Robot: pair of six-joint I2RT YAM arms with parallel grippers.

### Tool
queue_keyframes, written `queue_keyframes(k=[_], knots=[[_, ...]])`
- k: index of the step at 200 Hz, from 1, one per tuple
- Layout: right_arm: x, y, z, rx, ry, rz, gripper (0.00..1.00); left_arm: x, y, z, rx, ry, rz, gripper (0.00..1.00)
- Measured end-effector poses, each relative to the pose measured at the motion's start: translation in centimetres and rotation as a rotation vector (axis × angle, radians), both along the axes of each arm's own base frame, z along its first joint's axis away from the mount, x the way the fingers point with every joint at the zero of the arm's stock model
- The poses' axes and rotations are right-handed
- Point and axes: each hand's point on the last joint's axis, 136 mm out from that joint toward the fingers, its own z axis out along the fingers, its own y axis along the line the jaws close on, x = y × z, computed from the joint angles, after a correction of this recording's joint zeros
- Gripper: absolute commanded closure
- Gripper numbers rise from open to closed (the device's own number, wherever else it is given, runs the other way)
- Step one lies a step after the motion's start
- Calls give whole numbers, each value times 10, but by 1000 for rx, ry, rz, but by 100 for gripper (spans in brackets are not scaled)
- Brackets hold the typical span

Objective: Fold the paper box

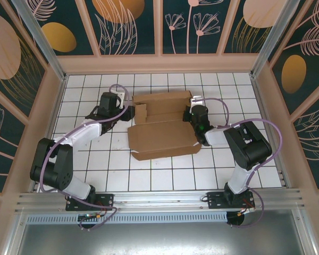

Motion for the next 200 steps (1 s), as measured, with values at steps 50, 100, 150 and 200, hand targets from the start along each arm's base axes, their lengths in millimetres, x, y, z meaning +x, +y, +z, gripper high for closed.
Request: queue_keyframes(k=[50,100,150,200], knots=[[0,0,0,1,0,2,99,-3,-10,2,81,-72,-143,55],[0,0,0,0,0,0,99,-13,-28,0,119,-158,-342,52],[1,-4,0,0,1,-8,99,-21,-39,3,126,-194,-457,53],[2,-4,0,4,1,-10,99,-33,-40,1,130,-207,-505,47]])
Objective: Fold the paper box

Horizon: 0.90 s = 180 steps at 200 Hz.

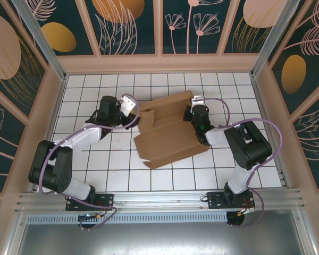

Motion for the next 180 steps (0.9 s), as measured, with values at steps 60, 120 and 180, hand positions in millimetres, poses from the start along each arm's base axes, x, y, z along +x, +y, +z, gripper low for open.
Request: queue_keyframes(k=[60,120,180], knots=[[0,0,0,21,3,-7,100,-16,2,-5,4,1,-11,46],[0,2,0,23,5,1,100,1,11,-23,65,15,61,52],[0,2,0,24,5,4,100,-25,20,44,-76,-165,103,53]])
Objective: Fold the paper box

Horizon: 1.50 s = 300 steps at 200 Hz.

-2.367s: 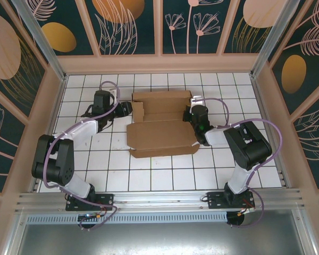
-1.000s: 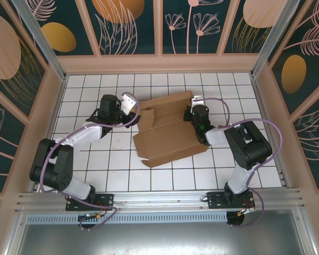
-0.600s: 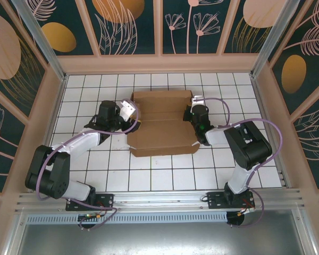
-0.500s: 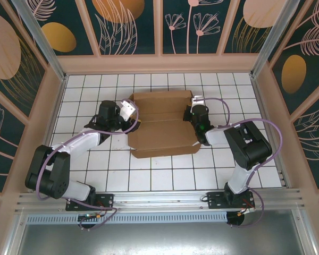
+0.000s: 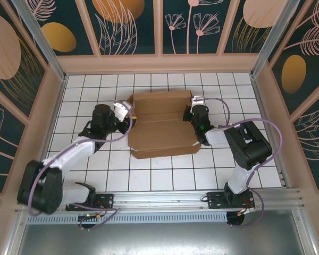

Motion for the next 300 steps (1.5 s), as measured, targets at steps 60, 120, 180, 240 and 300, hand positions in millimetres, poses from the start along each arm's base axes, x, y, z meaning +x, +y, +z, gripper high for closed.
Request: queue_keyframes(k=[60,120,180,240,300], knots=[[0,1,0,3,1,5,100,5,42,67,-31,-228,206,66],[0,2,0,9,2,9,100,16,36,-39,76,78,151,57],[-1,6,0,29,8,26,100,49,20,-46,85,129,119,54],[-2,10,0,38,11,45,99,60,2,-54,98,138,92,53],[-3,13,0,40,11,55,100,82,14,-58,144,100,246,68]])
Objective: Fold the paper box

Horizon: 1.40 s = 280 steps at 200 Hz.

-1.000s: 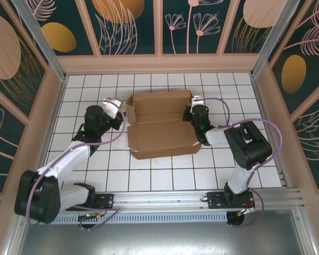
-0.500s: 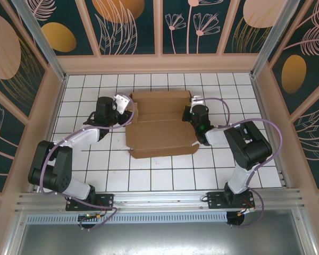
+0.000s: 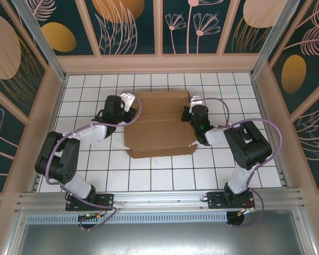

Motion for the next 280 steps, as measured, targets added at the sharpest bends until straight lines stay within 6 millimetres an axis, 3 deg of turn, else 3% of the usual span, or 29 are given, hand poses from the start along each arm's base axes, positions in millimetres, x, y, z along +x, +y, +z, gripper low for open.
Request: queue_keyframes(k=[45,101,130,214,256,280], knots=[[-1,3,0,2,1,11,100,18,9,4,22,-30,82,72],[-4,9,0,-2,0,33,100,31,19,-9,48,-29,167,94],[-4,14,2,-22,-1,34,100,35,24,-10,54,-41,215,100],[-2,24,3,-75,32,9,100,37,38,-15,124,-65,375,100],[-3,24,3,-52,40,0,100,34,36,-15,53,-45,418,90],[-4,23,1,-45,38,-6,100,33,34,-11,-17,-30,439,73]])
